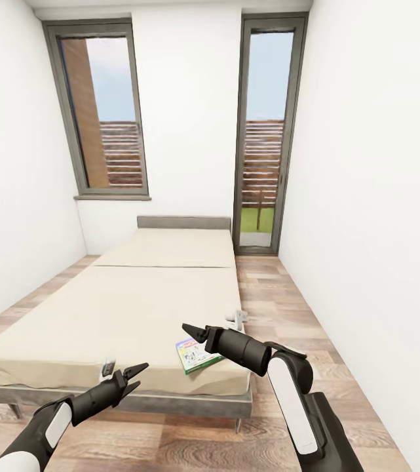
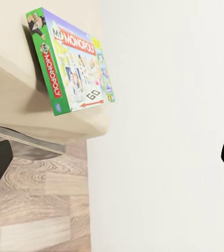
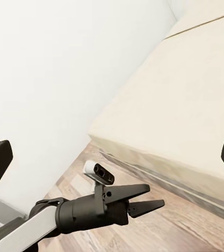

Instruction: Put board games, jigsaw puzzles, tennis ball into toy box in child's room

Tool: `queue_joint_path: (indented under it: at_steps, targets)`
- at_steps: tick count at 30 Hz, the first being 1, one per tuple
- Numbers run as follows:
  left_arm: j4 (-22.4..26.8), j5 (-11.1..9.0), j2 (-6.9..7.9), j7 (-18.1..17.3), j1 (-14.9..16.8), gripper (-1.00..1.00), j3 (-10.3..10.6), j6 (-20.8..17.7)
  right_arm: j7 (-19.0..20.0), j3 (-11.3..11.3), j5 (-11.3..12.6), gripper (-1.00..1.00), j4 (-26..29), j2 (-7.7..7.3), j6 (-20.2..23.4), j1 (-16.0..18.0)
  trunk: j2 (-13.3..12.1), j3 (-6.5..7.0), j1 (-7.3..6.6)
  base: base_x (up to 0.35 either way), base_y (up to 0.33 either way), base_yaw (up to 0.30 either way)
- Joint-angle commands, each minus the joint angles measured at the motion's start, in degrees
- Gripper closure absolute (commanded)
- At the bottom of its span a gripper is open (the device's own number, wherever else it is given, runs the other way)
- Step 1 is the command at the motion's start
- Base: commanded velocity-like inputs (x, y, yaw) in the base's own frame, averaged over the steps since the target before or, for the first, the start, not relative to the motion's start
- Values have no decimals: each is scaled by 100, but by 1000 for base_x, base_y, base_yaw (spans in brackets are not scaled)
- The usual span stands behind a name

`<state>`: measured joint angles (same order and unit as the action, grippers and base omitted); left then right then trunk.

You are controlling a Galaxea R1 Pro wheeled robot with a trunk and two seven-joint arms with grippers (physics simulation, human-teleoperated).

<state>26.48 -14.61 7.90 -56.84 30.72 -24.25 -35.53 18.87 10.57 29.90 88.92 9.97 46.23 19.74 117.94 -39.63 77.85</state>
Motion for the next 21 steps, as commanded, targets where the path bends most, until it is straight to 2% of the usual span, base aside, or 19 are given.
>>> queue_joint_path:
  at_steps: [1,21]
  targets:
    - [-2,-15,-3,-7,4,-100,-7,-41,21,-7,-11,-100,2,3,26,4,3,-14,-1,0,0,0]
    - [-20,10,-16,6,4,-100,12,216,22,-10,-12,-100,-17,3,26,4,3,-195,-1,0,0,0]
